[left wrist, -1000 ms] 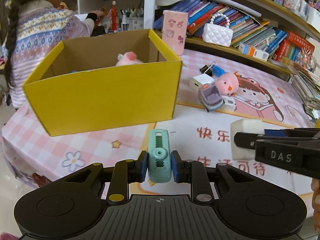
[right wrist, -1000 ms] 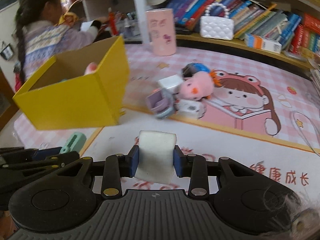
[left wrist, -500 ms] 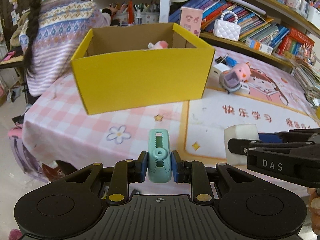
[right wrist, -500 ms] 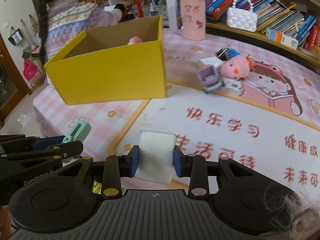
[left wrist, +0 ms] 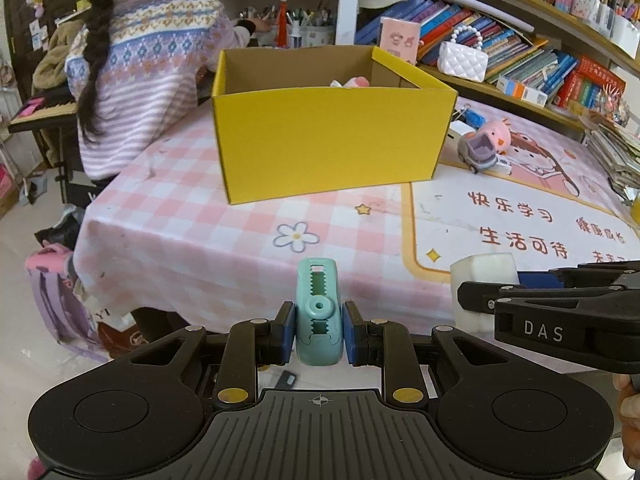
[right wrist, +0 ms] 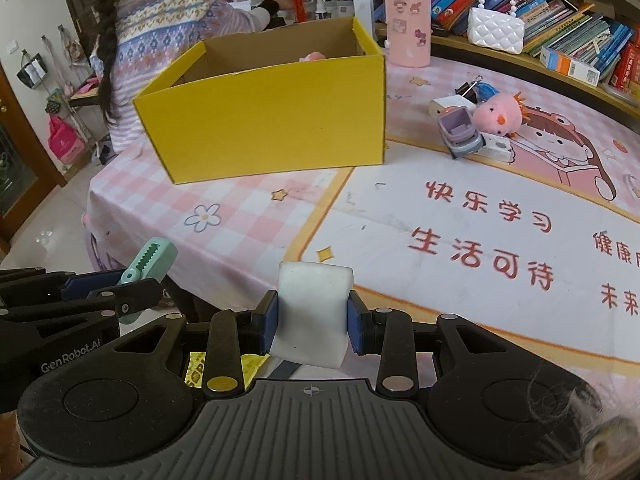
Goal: Organize objects
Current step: 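Carry the mint-green toy and white foam cube over the yellow box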
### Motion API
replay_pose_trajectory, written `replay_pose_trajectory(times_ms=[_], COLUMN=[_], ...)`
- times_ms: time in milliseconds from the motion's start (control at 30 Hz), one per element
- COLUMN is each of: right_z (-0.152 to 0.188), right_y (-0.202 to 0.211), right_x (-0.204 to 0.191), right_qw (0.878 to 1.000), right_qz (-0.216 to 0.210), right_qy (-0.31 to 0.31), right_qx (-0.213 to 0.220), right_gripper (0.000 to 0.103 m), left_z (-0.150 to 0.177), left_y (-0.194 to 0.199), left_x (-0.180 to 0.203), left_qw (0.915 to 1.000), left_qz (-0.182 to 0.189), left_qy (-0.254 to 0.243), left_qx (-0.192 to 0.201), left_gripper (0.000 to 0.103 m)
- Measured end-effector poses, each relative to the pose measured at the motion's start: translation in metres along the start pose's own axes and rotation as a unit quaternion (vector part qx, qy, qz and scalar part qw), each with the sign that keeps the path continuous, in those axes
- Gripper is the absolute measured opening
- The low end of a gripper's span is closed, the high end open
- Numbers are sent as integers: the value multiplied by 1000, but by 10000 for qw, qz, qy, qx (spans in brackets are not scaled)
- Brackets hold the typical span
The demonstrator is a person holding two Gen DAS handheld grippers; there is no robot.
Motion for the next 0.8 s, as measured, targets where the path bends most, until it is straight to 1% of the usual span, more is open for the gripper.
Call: replay_pose_trajectory(times_ms=[267, 433, 500, 600, 700, 800], right_z=[-2, -12, -22, -45, -76, -112], right_y=[0, 4, 7, 13, 21, 26], right_x=[-22, -28, -27, -22, -15, -9], right_qw=[10000, 9996, 9989, 9967, 9920, 9857], right_qz=[30, 83, 137, 212, 293, 301], right_qy=[-70, -41, -57, -128, -149, -159], right_qx=[60, 279, 450, 776, 1216, 1651], right_gripper=[32, 32, 32, 32, 32, 32], left_z=[-1, -17, -29, -56, -91, -122], left_y=[12, 18, 19, 24, 29, 27], left_x=[-21, -29, -31, -30, -30, -32], left_qw=[9999, 9991, 9983, 9956, 9903, 9852], left_qz=[-22, -15, 2, -3, -78, -176], left_qy=[-40, -100, -109, -165, -281, -317], left_qx=[154, 417, 568, 919, 1357, 1675], left_gripper=[23, 23, 23, 23, 23, 23])
Point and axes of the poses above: each gripper's, at about its wrist camera, not at the fingertips, and y roughly against the way its jaws point, x to its right, z to its underside, the point moved 8 cm from there along -y, roughly the way its jaws point, and after that the axes turned 8 degrees about z, right-handed, at the moved point
